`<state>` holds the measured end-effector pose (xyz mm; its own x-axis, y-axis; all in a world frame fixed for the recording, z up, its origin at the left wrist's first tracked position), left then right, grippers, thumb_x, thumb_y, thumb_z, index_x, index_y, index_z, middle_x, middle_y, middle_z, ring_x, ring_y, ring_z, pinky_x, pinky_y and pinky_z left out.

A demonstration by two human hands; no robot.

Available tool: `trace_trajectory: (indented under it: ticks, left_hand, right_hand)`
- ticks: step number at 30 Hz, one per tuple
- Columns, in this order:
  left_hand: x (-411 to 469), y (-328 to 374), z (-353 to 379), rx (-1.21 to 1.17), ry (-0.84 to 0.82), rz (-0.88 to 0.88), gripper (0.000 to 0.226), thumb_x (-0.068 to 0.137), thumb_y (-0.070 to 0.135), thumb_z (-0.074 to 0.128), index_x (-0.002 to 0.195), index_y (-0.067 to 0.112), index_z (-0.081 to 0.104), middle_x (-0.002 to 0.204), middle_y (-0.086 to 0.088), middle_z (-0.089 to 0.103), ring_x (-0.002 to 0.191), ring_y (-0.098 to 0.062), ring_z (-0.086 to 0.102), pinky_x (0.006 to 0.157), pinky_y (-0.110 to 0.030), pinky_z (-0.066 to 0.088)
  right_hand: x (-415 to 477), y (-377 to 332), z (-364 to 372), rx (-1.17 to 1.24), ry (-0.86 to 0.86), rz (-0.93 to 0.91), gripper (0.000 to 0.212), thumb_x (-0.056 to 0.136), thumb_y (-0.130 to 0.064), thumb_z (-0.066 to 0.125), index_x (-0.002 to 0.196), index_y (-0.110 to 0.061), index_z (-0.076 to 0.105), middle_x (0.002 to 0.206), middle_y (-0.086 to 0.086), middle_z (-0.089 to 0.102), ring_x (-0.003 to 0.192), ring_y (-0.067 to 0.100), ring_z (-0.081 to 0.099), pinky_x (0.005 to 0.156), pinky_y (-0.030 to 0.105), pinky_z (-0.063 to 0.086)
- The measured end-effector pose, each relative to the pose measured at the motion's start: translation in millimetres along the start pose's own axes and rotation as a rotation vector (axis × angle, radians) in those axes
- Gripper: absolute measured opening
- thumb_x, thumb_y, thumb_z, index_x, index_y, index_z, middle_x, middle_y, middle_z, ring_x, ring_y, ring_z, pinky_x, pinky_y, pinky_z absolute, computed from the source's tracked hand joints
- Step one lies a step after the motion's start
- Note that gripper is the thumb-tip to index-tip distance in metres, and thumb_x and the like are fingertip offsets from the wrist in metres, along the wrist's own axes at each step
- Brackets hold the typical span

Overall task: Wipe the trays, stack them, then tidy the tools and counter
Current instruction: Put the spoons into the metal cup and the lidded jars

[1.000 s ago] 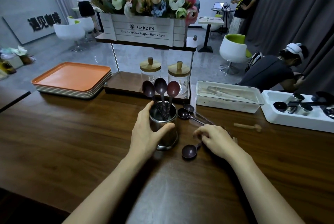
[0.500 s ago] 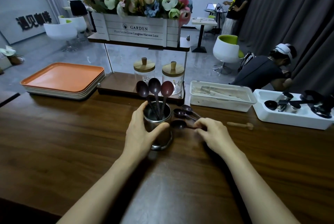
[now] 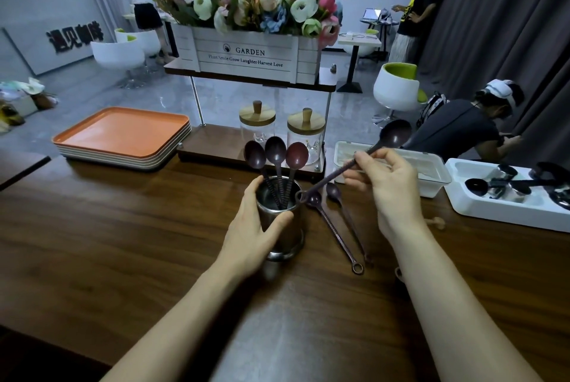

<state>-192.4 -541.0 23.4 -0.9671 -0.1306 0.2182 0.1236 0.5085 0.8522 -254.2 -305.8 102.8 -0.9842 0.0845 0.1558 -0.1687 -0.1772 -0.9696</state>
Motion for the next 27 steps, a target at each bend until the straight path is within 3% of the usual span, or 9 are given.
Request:
trace_trajectory:
  ticks: [3, 6, 9, 11, 13, 15, 20, 23, 27]
  left_hand:
    - [-0.1, 0.8, -0.5, -0.01, -0.008, 0.004, 0.088, 0.082, 0.077, 0.059, 0.154, 0.045, 0.018, 0.153, 0.018, 0.042, 0.14, -0.005, 0.043, 0.116, -0.047, 0.039]
    - [-0.5, 0.7, -1.8, -0.002, 0.001, 0.01, 0.089, 0.082, 0.077, 0.059, 0.154, 0.044, 0.019, 0.154, 0.018, 0.042, 0.14, -0.004, 0.042, 0.116, -0.046, 0.039]
    - [-0.5, -1.0, -3.7, 0.008, 0.024, 0.012, 0.09, 0.08, 0.074, 0.063, 0.154, 0.043, 0.022, 0.154, 0.019, 0.042, 0.14, -0.002, 0.042, 0.116, -0.044, 0.039]
    - [-0.2, -2.0, -4.1, 0.007, 0.036, 0.008, 0.09, 0.08, 0.072, 0.065, 0.154, 0.044, 0.022, 0.154, 0.019, 0.043, 0.139, -0.002, 0.042, 0.116, -0.042, 0.04]
    - [-0.2, -1.2, -3.7, 0.011, 0.038, 0.009, 0.091, 0.079, 0.072, 0.065, 0.154, 0.044, 0.022, 0.154, 0.019, 0.043, 0.139, -0.002, 0.043, 0.116, -0.041, 0.04]
    - [-0.2, -0.3, -3.3, 0.017, 0.044, 0.011, 0.091, 0.078, 0.072, 0.064, 0.154, 0.043, 0.022, 0.154, 0.019, 0.042, 0.139, -0.002, 0.043, 0.115, -0.04, 0.04]
    - [-0.6, 0.6, -5.7, 0.08, 0.025, 0.03, 0.089, 0.08, 0.077, 0.053, 0.155, 0.044, 0.02, 0.157, 0.022, 0.037, 0.14, -0.002, 0.041, 0.112, -0.036, 0.039]
    - [-1.9, 0.7, -7.3, 0.079, 0.022, 0.044, 0.082, 0.086, 0.076, 0.045, 0.156, 0.042, 0.02, 0.158, 0.021, 0.036, 0.139, 0.003, 0.039, 0.111, -0.032, 0.037]
    - [-3.3, 2.7, -7.9, 0.076, 0.082, 0.066, 0.08, 0.089, 0.069, 0.049, 0.157, 0.033, 0.028, 0.156, 0.016, 0.042, 0.14, 0.002, 0.04, 0.112, -0.028, 0.037]
  right_hand:
    - [3.4, -7.8, 9.6, -0.013, -0.003, -0.021, 0.012, 0.097, -0.017, 0.066, 0.101, -0.006, 0.063, 0.084, 0.009, 0.075, 0.074, 0.021, 0.073, 0.07, 0.029, 0.062]
    - [3.2, -0.2, 26.7, -0.027, -0.053, 0.007, 0.003, 0.098, -0.011, 0.063, 0.101, -0.009, 0.064, 0.08, 0.007, 0.074, 0.075, 0.024, 0.074, 0.067, 0.028, 0.062]
    - [-0.2, 13.0, 42.5, -0.107, -0.09, 0.025, 0.01, 0.101, -0.012, 0.059, 0.092, -0.013, 0.064, 0.077, 0.009, 0.073, 0.073, 0.025, 0.073, 0.06, 0.027, 0.06]
    - [-2.8, 20.3, 49.6, -0.185, -0.103, 0.009, 0.015, 0.1, -0.019, 0.06, 0.089, -0.012, 0.065, 0.082, 0.013, 0.073, 0.075, 0.029, 0.073, 0.063, 0.034, 0.06]
    - [-3.5, 29.7, 52.2, -0.301, -0.102, -0.021, 0.019, 0.095, -0.033, 0.063, 0.086, -0.017, 0.07, 0.084, 0.006, 0.075, 0.08, 0.029, 0.073, 0.073, 0.048, 0.059]
    - [-5.3, 37.5, 53.2, -0.429, -0.115, -0.047, 0.023, 0.084, -0.048, 0.064, 0.084, -0.027, 0.073, 0.083, -0.004, 0.074, 0.084, 0.02, 0.071, 0.082, 0.054, 0.058]
    - [-10.7, 65.2, 54.8, -0.394, -0.118, 0.025, 0.012, 0.078, -0.043, 0.073, 0.079, -0.03, 0.073, 0.072, -0.011, 0.07, 0.074, 0.01, 0.064, 0.077, 0.042, 0.056]
    - [-7.9, 71.7, 56.5, -0.327, -0.115, 0.063, 0.016, 0.074, -0.044, 0.074, 0.078, -0.028, 0.072, 0.078, -0.006, 0.073, 0.082, 0.017, 0.067, 0.078, 0.043, 0.053]
    - [-4.0, 80.5, 53.0, -0.178, -0.141, 0.169, 0.008, 0.092, -0.02, 0.07, 0.085, -0.015, 0.073, 0.086, 0.003, 0.075, 0.085, 0.017, 0.07, 0.077, 0.033, 0.057]
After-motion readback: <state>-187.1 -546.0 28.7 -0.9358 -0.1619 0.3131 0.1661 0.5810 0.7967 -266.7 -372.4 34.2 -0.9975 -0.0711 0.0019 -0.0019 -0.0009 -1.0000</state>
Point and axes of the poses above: each hand's wrist, its own x-axis towards the middle knuckle, its own z-axis out of the palm, y = z × x, the point moved 6 cm from there along x, towards the middle knuckle
